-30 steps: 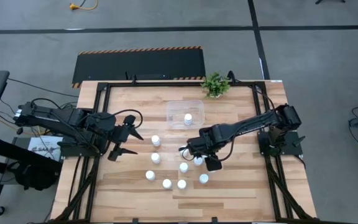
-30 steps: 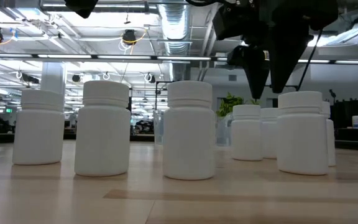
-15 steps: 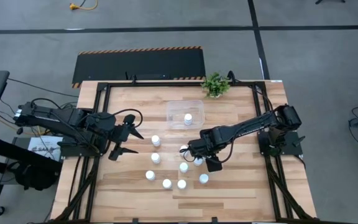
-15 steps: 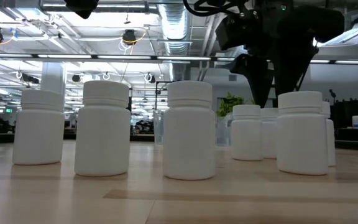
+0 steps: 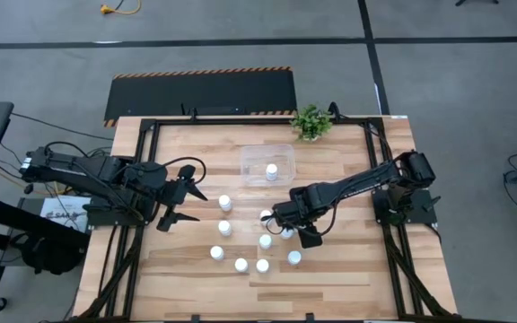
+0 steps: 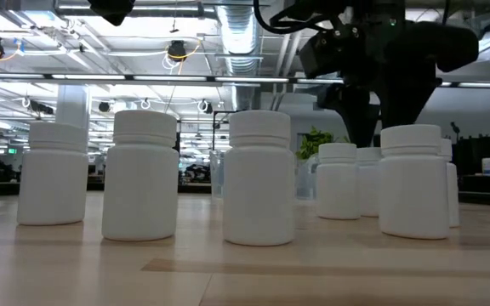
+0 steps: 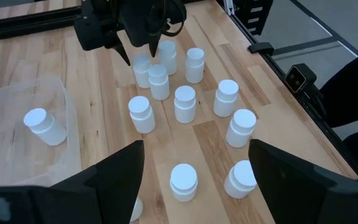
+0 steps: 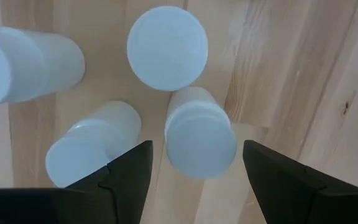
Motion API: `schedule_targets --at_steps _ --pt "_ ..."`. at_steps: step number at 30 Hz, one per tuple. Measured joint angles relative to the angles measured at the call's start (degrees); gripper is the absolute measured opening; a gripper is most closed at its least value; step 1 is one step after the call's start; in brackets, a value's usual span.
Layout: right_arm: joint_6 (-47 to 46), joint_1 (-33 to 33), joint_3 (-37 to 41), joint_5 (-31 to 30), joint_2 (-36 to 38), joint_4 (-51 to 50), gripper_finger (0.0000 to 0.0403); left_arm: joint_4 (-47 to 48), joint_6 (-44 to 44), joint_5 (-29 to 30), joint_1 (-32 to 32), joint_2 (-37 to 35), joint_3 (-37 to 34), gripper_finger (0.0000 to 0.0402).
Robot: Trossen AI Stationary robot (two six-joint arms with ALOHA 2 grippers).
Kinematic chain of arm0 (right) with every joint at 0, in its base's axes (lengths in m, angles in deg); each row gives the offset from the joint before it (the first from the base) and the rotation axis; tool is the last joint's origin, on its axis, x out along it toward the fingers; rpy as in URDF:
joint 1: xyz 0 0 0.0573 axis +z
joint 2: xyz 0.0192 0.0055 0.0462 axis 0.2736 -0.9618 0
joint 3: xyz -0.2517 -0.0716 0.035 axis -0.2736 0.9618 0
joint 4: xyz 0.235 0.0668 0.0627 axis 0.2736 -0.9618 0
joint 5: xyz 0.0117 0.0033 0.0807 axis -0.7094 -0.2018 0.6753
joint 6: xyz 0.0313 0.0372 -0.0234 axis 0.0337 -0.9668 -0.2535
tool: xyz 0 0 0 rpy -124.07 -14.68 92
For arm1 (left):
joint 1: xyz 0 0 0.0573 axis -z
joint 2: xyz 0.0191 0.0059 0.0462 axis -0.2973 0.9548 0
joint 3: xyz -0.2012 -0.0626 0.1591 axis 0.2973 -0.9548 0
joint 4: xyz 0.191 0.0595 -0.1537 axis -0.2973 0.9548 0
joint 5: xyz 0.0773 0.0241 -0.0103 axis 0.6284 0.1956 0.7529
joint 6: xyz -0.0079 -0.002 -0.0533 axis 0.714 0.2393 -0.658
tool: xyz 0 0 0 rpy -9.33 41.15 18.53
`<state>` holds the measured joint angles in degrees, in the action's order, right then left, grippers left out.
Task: Pick and place pill bottles into a basket
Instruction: Put the white medicine bottle into the transparent bin
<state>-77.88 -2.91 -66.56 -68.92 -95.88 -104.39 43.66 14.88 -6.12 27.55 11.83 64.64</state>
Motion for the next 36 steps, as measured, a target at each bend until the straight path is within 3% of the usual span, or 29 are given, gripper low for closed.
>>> schedule_targets --at_steps 25,36 --pt "-0.4 0.0 0.3 -1.0 0.0 2.1 0.0241 0.0 0.0 0.0 0.0 0.0 0.0 0.0279" --pt "-0.5 0.0 0.3 -0.9 0.0 2.1 0.0159 0.0 0.0 0.0 0.0 0.0 0.0 0.0279"
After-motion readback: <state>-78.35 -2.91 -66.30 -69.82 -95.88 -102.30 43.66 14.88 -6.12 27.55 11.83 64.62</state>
